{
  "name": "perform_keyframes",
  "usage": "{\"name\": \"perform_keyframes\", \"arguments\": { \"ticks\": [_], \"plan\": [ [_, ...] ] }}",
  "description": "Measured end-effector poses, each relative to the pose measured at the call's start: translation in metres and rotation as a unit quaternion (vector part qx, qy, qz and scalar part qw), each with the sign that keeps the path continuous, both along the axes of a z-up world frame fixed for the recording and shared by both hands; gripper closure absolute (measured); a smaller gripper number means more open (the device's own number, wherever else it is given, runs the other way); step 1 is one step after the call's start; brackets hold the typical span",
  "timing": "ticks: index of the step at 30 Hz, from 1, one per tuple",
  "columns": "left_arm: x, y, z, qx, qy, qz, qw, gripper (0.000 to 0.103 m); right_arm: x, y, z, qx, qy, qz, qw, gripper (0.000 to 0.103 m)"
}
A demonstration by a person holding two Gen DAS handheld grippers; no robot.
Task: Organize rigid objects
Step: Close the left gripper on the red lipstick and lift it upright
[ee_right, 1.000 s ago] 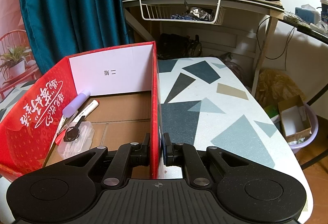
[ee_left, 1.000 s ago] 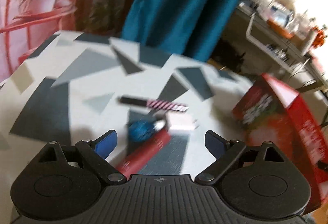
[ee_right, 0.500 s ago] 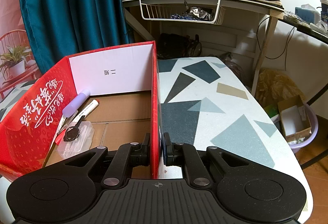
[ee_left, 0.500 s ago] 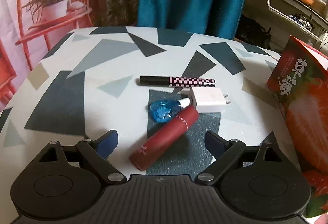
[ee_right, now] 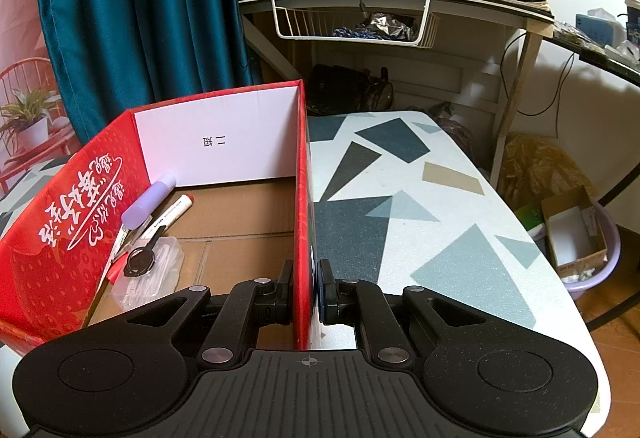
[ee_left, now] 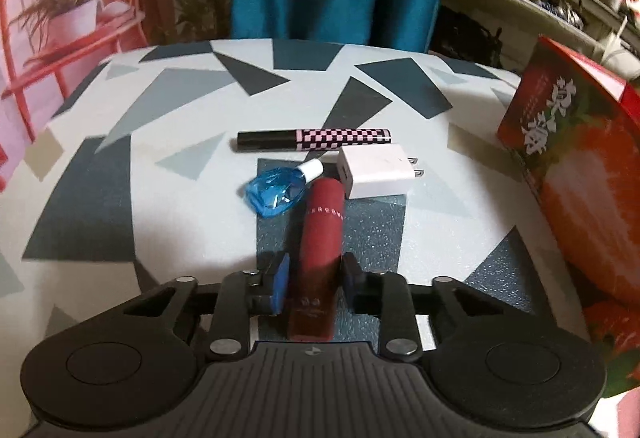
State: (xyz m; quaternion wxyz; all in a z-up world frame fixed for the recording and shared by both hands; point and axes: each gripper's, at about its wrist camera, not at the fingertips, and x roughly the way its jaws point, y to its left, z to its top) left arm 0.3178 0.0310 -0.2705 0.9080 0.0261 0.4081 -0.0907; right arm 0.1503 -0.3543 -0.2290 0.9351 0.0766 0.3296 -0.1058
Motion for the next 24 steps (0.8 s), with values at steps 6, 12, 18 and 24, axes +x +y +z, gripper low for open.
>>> {"name": "perform_keyframes", "arguments": {
  "ticks": [6,12,18,24],
  "plan": [
    [0.007,-0.009,-0.003,0.008,-0.012,0.000,0.9999,0.068,0.000,0.001,0.000,-0.004,0.004,0.001,1.000,0.093],
    [0.005,-0.009,-0.004,0.015,-0.018,0.000,0.9997,0.075,-0.001,0.001,0.000,-0.004,0.004,0.000,1.000,0.093],
    [0.006,-0.006,-0.003,0.012,-0.017,0.002,0.9998,0.079,-0.001,0.001,0.000,-0.004,0.004,0.000,1.000,0.094],
    [0.005,-0.007,-0.001,0.002,-0.011,0.001,0.9999,0.079,0.000,0.001,0.001,-0.003,0.003,0.000,1.000,0.094]
  ]
}}
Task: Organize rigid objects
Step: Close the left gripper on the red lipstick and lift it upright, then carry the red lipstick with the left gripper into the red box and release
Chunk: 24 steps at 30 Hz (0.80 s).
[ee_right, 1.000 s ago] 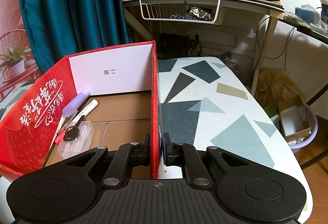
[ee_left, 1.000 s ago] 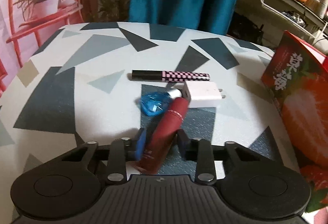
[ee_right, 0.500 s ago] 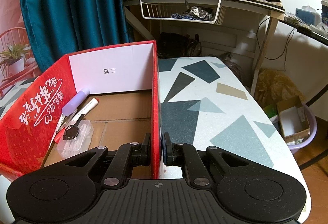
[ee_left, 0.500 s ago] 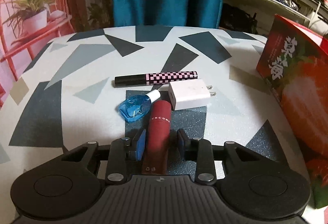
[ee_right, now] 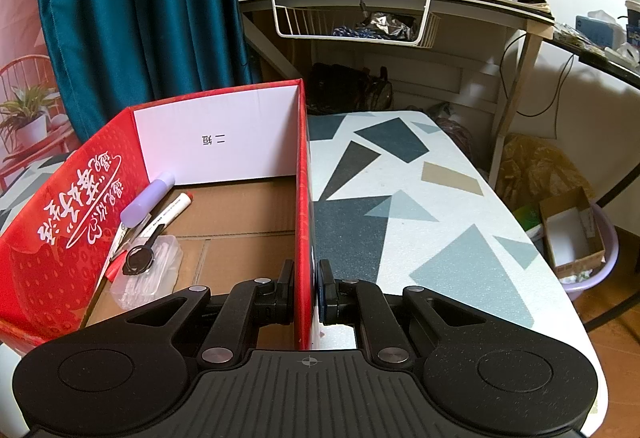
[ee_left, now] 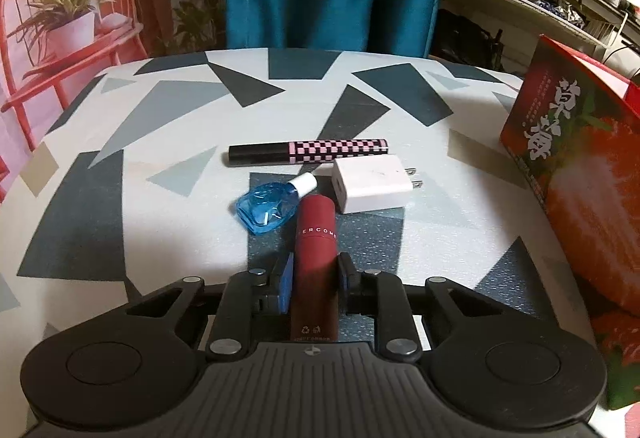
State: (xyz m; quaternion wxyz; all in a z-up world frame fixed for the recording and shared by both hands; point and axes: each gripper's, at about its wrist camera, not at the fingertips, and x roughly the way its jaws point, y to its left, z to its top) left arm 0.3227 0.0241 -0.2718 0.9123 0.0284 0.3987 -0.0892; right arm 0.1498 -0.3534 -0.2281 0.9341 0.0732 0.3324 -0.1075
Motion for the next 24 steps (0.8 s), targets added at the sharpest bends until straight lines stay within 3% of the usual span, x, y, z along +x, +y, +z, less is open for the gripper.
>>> {"name": "perform_keyframes", "arguments": {
  "ticks": [12,24],
  "plan": [
    [-0.010,-0.023,0.035,-0.047,-0.035,-0.048,0.9972,0.079,0.000,0.000,0.001,0.000,0.001,-0.004,1.000,0.094],
    [-0.015,-0.070,0.072,-0.087,-0.073,-0.132,0.9847,0.079,-0.001,0.000,0.001,0.002,0.000,-0.005,1.000,0.094]
  ]
}}
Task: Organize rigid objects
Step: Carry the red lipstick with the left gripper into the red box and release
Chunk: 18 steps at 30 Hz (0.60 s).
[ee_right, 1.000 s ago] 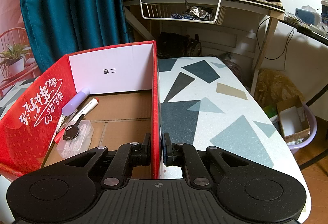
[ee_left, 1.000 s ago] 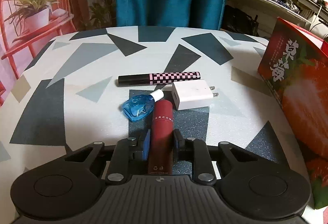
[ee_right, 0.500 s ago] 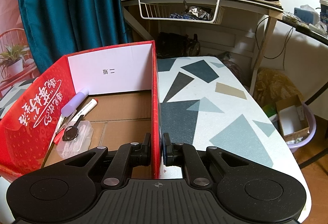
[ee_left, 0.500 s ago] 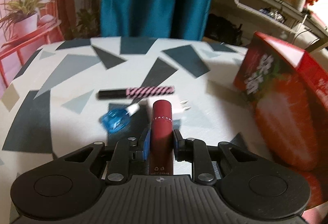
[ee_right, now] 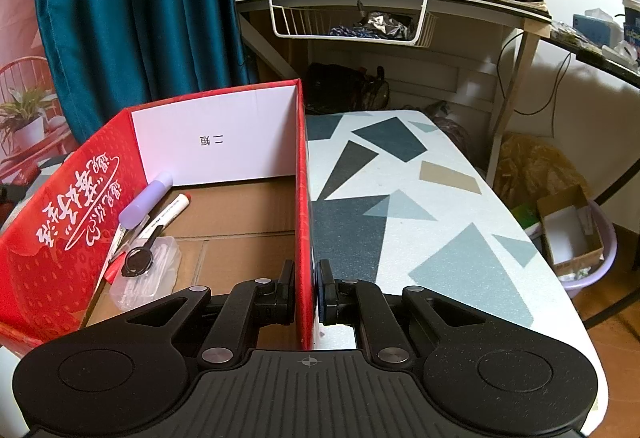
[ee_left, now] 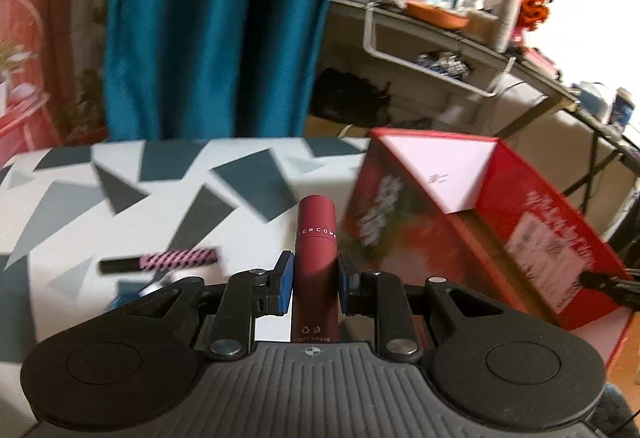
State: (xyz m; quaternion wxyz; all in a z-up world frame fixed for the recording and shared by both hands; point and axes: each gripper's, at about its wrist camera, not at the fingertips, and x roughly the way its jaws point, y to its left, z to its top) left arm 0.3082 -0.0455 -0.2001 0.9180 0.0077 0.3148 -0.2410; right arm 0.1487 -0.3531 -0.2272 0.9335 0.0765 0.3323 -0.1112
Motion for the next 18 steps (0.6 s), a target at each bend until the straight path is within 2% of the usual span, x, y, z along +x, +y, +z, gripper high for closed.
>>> {"name": "perform_keyframes", "arguments": {
  "ticks": [4,10,14,18],
  "plan": [
    [0.002,-0.021,0.014,-0.020,-0.019,-0.052,0.9982,0.079,0.000,-0.001,0.000,0.001,0.000,0.001,1.000,0.094],
    [0.004,-0.059,0.028,-0.038,-0.055,-0.134,0.9888,0.079,0.000,0.000,0.000,0.003,0.000,0.001,1.000,0.094],
    [0.006,-0.081,0.018,-0.062,-0.051,-0.158,0.9842,0.079,0.001,0.000,-0.001,0.004,-0.002,0.001,1.000,0.094],
    [0.003,-0.097,0.002,-0.071,-0.033,-0.182,0.9803,0.079,0.002,-0.001,-0.001,0.003,-0.001,0.004,1.000,0.094]
  ]
}}
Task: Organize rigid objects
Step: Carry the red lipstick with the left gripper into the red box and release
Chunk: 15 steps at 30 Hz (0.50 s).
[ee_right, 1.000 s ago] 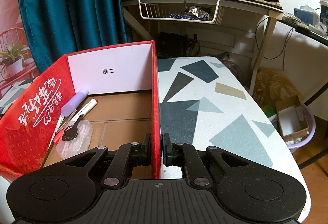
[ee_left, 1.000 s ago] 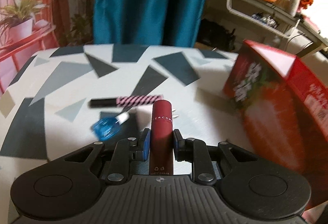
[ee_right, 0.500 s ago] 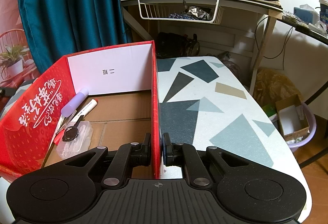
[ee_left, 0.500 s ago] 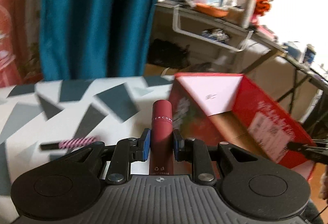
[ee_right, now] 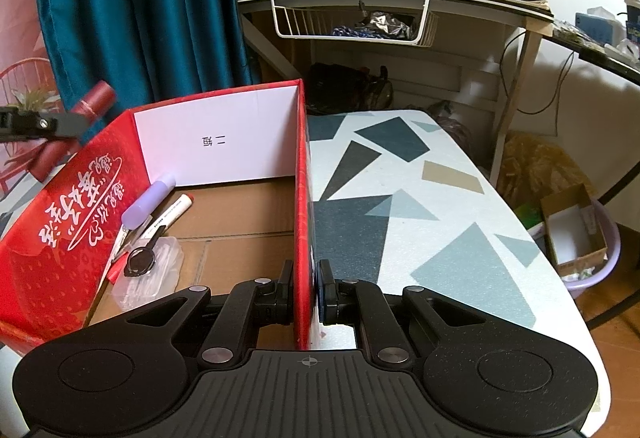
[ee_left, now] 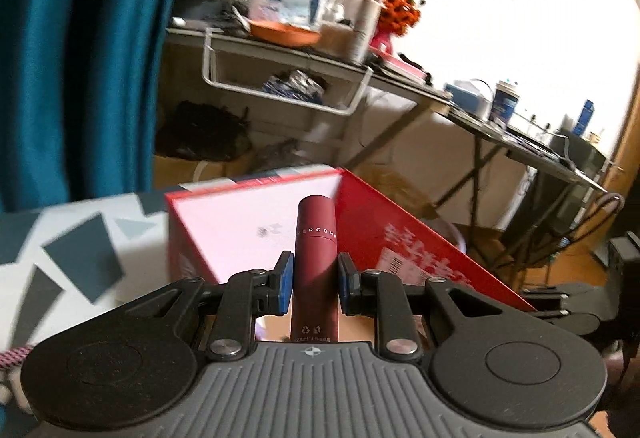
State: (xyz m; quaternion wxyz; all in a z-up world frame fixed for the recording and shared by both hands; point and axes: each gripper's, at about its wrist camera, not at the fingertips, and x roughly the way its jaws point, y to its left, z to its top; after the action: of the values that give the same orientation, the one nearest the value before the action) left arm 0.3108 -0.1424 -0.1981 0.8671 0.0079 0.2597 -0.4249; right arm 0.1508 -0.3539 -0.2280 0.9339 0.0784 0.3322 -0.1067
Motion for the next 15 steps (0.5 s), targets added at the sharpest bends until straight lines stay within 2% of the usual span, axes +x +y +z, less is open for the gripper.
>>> {"name": "perform_keyframes", "arguments": {
  "ticks": [8,11,15],
  "plan": [
    [-0.003,-0.011,-0.017,0.037,0.007,-0.018,0.9991,0.079,-0.001,-0.001,0.000,0.002,-0.001,0.000,1.000,0.094],
    [0.001,-0.007,-0.020,0.034,0.023,-0.023,0.9989,0.079,-0.001,-0.001,0.000,0.002,-0.001,0.000,1.000,0.094],
    [0.003,0.000,-0.020,0.036,0.023,-0.019,0.9989,0.079,0.000,-0.001,0.000,0.002,0.000,0.000,1.000,0.093]
  ]
}}
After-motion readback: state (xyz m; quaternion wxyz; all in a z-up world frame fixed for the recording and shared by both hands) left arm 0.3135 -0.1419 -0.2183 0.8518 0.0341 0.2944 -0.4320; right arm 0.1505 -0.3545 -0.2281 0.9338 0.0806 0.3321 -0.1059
